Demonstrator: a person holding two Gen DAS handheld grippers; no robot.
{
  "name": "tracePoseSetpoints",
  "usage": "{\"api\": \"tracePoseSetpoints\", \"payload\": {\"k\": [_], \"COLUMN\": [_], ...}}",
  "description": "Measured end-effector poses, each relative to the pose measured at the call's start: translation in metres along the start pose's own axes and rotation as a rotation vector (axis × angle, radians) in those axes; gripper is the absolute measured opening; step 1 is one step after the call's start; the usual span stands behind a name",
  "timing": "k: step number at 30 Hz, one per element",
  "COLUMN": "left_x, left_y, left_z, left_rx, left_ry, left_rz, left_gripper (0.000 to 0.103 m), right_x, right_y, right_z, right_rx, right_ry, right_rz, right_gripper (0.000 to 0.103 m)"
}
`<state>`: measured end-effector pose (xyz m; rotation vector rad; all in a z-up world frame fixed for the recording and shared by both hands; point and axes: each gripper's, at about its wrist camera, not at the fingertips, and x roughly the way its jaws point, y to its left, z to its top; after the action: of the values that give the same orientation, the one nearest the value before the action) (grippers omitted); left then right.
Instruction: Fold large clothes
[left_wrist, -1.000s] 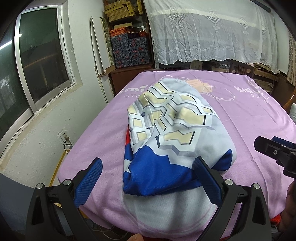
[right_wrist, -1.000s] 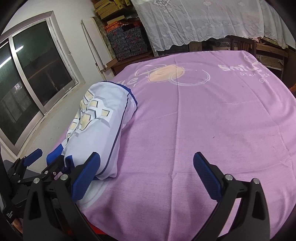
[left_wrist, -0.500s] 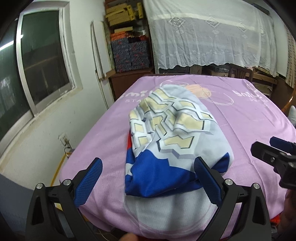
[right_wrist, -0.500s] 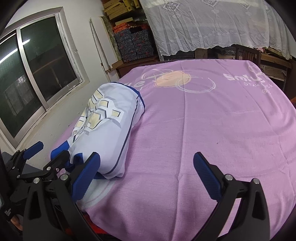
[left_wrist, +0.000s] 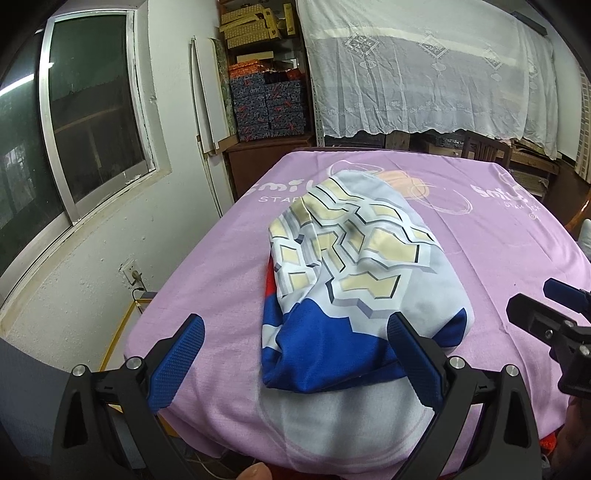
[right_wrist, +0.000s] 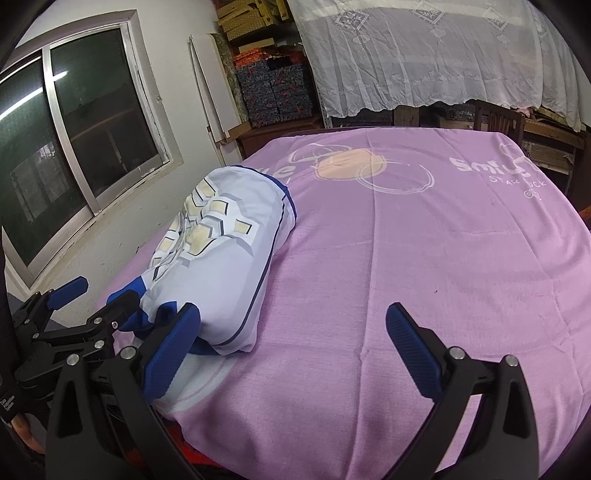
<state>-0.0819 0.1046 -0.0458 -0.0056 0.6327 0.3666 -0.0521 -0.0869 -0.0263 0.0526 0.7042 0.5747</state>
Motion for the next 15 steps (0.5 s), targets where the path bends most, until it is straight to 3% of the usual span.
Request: {"api": "tracePoseSetpoints", "payload": {"k": [15], "left_x": [-0.0015], "left_y": [0.0013], "left_z": [-0.0005], "left_rx": [-0.001], "left_ry": [0.002], "left_rz": [0.004], "left_gripper": [0.099], "right_x": [-0.0011], "right_y": [0.0057], "right_z": [-0.0024], "right_rx": [-0.02], "right_ry": [0.002], "right_rz": [0.003], "right_gripper": [0.098]}}
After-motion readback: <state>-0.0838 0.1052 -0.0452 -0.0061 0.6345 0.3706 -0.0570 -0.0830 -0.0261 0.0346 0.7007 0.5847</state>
